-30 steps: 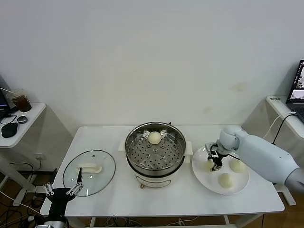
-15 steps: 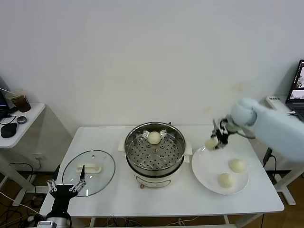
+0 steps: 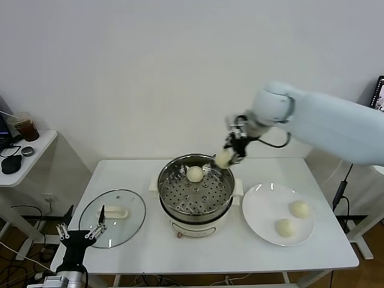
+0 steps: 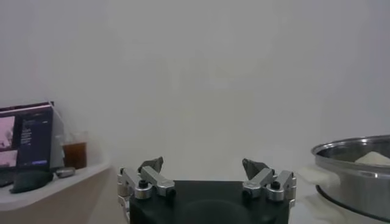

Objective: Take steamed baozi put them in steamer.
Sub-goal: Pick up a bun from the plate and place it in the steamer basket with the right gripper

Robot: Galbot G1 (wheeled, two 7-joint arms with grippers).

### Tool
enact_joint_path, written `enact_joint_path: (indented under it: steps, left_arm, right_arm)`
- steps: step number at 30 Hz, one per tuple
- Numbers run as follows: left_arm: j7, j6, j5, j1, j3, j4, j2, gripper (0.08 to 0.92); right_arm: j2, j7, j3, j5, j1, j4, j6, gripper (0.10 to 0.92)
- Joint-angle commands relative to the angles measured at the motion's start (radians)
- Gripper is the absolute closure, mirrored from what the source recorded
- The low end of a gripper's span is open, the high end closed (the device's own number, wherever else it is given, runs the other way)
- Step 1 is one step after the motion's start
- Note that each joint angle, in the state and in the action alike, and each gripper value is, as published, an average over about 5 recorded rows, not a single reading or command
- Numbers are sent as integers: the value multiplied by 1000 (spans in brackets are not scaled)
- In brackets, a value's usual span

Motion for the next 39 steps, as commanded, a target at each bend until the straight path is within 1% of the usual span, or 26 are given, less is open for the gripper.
enact_joint_path:
  steps: [1, 6, 13, 22, 28, 31, 35, 39]
  left_arm:
    - [0, 1, -4, 0, -19, -2, 2, 177]
    - [-1, -1, -5, 2, -27, -3, -7, 177]
    - [-2, -2, -1, 5, -23, -5, -16, 177]
    - [-2, -5, -6, 12, -30, -9, -13, 177]
    - [-2, -6, -6, 10, -29, -8, -13, 177]
    - [-3, -6, -6, 8, -28, -8, -13, 177]
    - [-2, -5, -5, 9, -27, -10, -14, 177]
    - [-2, -4, -4, 9, -24, -12, -11, 177]
  right_arm:
    - [234, 93, -50, 135, -36, -51, -147, 508]
    - [306, 103, -46, 109, -111, -152, -157, 508]
    - [354, 106, -19, 54, -208, -253, -157, 504]
    - [389, 111, 8, -17, -261, -337, -156, 499]
    - [398, 115, 18, -21, -267, -356, -156, 491]
    - [398, 120, 21, -20, -265, -356, -156, 434]
    - [381, 101, 32, -20, -239, -341, -152, 331]
    - [309, 32, 49, -19, -157, -256, -136, 234]
